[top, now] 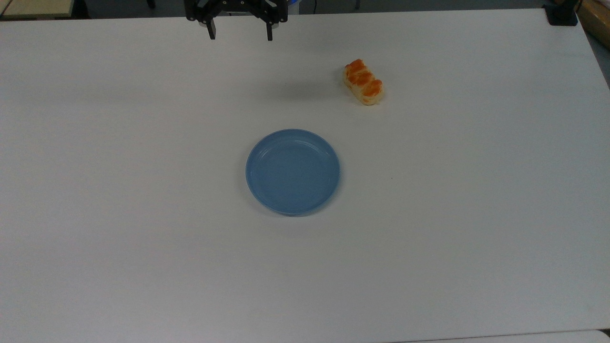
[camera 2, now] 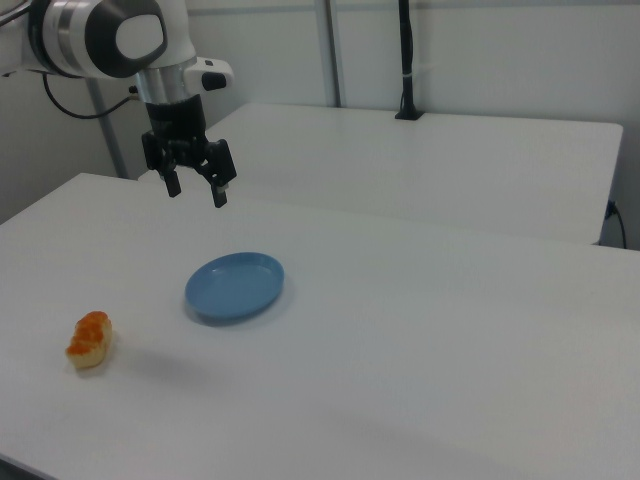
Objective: Put the bread on a plate
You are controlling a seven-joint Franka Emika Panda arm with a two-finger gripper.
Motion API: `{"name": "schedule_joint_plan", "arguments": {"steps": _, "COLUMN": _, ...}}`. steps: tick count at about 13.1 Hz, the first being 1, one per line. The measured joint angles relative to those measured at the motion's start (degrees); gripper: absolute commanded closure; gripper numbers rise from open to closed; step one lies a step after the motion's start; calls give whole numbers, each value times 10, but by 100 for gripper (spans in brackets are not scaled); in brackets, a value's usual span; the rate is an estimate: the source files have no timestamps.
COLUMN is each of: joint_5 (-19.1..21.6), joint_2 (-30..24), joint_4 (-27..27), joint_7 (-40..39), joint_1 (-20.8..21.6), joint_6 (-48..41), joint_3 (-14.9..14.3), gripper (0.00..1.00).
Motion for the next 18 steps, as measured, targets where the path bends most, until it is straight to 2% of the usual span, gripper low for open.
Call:
{"name": "schedule_joint_plan", "arguments": {"steps": 10, "joint_5": 0, "joint_2": 0, "joint_4": 1, "joint_7": 9, "joint_1": 15, "joint_6": 0, "joint_3": -6, "gripper": 0}}
{"name": "schedule_joint_plan", "arguments": {"steps": 14, "joint_5": 0, "joint_2": 1, "joint_4": -2, "joint_7": 9, "joint_1": 92, "joint_6": -8, "joint_3": -62, "gripper": 0}}
{"name": "schedule_joint_plan", "arguments": {"steps": 18, "joint_5": 0, "joint_2": 9, "joint_4": -29, "joint_7": 7, "joint_1": 144, "joint_6": -51, "joint_3": -67, "gripper": 0}}
